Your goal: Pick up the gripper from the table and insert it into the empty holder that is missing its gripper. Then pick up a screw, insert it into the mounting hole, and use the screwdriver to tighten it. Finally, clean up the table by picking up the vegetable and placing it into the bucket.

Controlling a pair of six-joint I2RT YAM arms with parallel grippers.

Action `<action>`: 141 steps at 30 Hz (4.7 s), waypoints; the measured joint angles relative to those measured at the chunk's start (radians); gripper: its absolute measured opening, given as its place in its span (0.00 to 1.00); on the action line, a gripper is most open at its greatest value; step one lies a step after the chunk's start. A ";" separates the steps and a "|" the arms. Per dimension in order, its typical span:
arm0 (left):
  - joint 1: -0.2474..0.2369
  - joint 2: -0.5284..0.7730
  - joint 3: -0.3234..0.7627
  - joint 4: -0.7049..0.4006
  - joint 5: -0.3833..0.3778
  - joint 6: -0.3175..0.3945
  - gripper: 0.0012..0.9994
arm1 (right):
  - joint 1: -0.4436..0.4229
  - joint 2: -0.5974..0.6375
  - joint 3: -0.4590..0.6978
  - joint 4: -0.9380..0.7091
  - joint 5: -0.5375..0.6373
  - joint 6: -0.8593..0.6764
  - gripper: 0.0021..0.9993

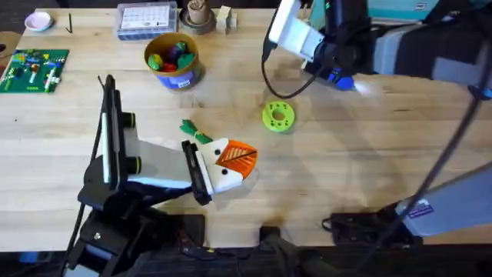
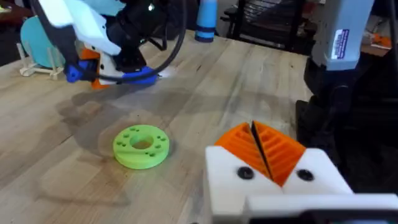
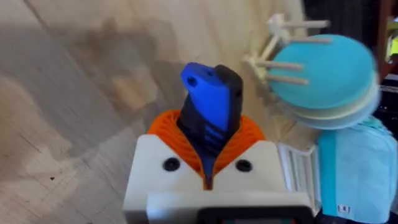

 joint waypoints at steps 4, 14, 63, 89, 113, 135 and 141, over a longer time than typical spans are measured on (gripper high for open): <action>0.000 0.000 0.000 0.000 0.000 0.000 0.00 | 0.001 0.081 0.000 0.000 0.049 -0.058 0.02; 0.000 0.000 0.000 0.000 0.000 0.000 0.00 | 0.008 0.108 0.027 -0.006 0.076 -0.039 0.39; 0.000 -0.001 0.000 0.002 -0.009 0.005 0.99 | 0.011 -0.547 0.025 -0.247 -0.199 0.716 0.79; 0.000 0.256 0.737 -0.856 -0.874 -0.127 0.99 | 0.011 -0.547 0.025 -0.250 -0.319 0.769 0.79; 0.000 0.590 0.826 -0.953 -1.008 -0.695 0.99 | 0.011 -0.547 0.025 -0.251 -0.319 0.776 0.79; -0.012 1.219 0.826 -0.872 -0.995 -0.927 0.99 | 0.011 -0.547 0.025 -0.251 -0.320 0.777 0.80; -0.012 1.296 0.826 -0.817 -0.994 -0.946 0.99 | 0.011 -0.547 0.025 -0.251 -0.319 0.777 0.80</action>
